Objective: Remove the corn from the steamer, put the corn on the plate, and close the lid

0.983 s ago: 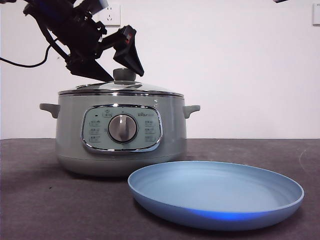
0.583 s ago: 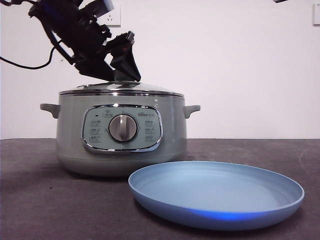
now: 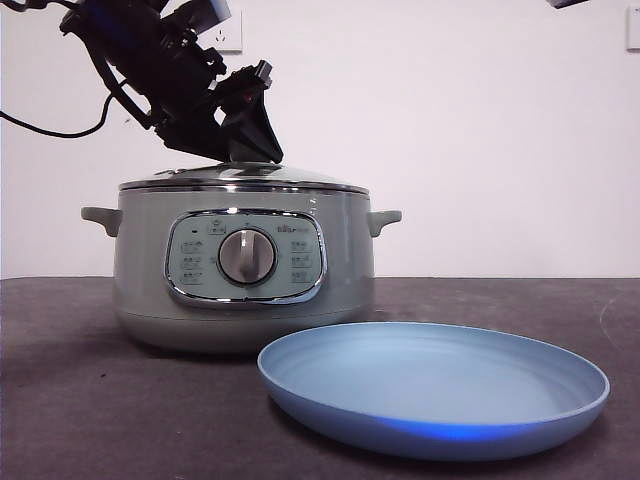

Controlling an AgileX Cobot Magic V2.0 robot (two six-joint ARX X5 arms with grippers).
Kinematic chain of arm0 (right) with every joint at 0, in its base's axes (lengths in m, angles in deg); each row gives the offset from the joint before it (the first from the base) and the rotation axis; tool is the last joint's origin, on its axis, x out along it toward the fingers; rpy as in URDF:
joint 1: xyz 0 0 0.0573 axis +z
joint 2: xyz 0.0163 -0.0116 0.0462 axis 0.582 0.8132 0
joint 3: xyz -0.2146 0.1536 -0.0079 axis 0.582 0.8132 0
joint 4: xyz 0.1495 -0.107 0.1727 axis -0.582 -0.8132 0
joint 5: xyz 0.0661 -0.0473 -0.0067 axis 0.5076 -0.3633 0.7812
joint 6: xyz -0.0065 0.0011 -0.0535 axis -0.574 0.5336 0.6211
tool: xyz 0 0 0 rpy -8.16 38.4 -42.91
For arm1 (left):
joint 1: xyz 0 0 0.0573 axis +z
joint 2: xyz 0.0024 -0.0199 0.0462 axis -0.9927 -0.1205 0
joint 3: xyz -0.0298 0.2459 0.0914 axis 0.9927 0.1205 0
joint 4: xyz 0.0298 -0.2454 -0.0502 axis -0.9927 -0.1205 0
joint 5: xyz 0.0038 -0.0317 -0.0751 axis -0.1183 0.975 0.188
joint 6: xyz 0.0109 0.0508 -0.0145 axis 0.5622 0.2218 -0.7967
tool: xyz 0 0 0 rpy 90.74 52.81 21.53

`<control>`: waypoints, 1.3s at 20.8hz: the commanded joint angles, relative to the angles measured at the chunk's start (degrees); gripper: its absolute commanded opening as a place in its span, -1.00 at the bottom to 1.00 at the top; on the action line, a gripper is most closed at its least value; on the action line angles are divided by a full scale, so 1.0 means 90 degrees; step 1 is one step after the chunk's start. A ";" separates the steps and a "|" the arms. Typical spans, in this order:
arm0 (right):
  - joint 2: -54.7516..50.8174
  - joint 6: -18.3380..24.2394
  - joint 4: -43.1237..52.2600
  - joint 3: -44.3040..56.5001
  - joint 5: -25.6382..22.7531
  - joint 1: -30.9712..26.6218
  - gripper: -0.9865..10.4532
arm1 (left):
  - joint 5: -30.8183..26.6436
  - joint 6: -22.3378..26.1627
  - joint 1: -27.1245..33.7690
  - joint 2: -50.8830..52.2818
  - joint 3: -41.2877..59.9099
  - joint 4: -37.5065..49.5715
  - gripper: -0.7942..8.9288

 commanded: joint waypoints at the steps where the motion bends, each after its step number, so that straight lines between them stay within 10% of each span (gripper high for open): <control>1: 0.0002 -0.0005 0.0010 -0.0015 -0.0007 0.0012 0.16 | 0.0107 -0.0044 0.0024 0.0146 -0.0393 0.0056 -0.85; 9: 0.0002 -0.0002 0.0019 -0.0015 -0.0007 0.0015 0.16 | 0.0117 -0.0010 0.0024 0.0420 -0.2086 -0.1744 -0.85; 27: 0.1064 -0.0860 0.1824 -0.0015 -0.0046 0.0345 0.16 | 0.0095 0.0612 0.0131 0.3470 -0.2130 -0.4325 -0.85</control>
